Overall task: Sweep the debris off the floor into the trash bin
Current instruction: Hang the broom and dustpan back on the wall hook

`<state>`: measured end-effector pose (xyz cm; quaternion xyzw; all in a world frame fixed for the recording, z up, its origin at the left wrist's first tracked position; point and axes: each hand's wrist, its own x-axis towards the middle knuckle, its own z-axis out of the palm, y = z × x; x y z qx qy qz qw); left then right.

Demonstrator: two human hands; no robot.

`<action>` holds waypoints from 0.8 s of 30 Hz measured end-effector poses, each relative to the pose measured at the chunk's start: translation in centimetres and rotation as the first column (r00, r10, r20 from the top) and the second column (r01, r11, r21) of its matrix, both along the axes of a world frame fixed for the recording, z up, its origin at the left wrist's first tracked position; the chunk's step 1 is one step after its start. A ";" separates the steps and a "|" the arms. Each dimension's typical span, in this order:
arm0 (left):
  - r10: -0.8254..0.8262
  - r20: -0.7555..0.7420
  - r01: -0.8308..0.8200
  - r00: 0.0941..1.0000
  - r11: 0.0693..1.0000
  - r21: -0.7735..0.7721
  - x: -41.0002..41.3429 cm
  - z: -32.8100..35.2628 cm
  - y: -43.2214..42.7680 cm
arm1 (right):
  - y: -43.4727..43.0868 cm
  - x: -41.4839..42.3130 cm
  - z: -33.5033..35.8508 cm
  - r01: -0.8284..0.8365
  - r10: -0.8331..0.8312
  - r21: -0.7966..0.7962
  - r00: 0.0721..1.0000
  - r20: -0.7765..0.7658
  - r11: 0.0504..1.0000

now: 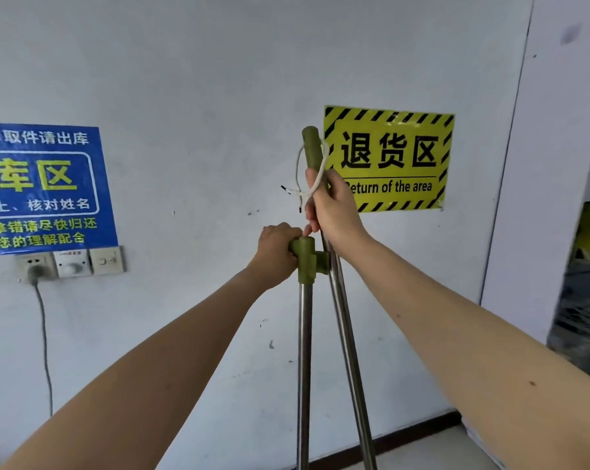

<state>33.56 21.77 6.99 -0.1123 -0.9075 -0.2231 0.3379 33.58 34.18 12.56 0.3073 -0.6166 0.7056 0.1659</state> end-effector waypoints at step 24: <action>0.221 0.051 -0.223 0.974 0.973 0.059 -0.3 0.1 -0.4 | 1.5 2.0 5.4 0.149 -0.164 -0.171 0.983 -0.077 0.974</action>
